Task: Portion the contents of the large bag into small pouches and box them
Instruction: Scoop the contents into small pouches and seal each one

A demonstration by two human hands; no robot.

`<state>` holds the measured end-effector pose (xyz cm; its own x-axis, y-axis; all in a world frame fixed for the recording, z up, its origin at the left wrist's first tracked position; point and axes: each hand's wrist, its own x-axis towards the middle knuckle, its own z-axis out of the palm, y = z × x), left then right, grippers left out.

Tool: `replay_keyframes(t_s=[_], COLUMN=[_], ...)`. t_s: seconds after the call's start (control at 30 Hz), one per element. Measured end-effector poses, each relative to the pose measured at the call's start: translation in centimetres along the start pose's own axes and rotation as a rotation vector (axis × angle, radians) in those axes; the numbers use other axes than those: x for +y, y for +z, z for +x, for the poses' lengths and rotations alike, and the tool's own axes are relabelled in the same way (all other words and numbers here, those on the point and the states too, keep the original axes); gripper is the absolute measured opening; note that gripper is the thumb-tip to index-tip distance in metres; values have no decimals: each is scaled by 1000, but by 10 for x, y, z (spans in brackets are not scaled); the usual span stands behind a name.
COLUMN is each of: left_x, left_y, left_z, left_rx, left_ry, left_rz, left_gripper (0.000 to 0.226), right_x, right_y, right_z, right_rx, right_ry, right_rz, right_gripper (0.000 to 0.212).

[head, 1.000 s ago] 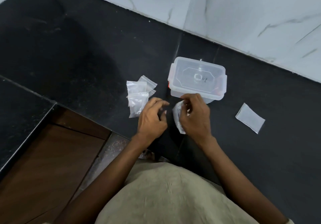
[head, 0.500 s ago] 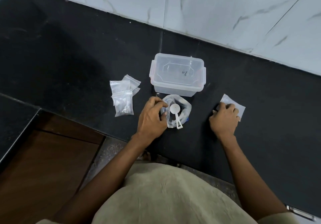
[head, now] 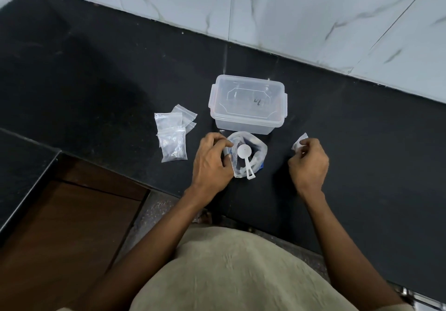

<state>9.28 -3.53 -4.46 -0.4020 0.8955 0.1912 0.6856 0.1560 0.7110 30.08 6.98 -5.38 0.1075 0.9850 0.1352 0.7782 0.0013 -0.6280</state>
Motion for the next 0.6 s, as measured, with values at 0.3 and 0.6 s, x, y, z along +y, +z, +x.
replay_keyframes(t_s=[0.3,0.6], left_x=[38,34], left_y=[-30,-41], left_z=[20,17], left_rx=[-211,-434], left_ry=[-334,-574], left_rz=[-824,-1070], left_gripper=[34,13], right_x=[-84,-93], right_y=[-39,-29], right_z=[-45,-45], right_rx=[-364,-425], right_ry=[-70,261], right_rz=[835,1130], right_gripper=[24,16])
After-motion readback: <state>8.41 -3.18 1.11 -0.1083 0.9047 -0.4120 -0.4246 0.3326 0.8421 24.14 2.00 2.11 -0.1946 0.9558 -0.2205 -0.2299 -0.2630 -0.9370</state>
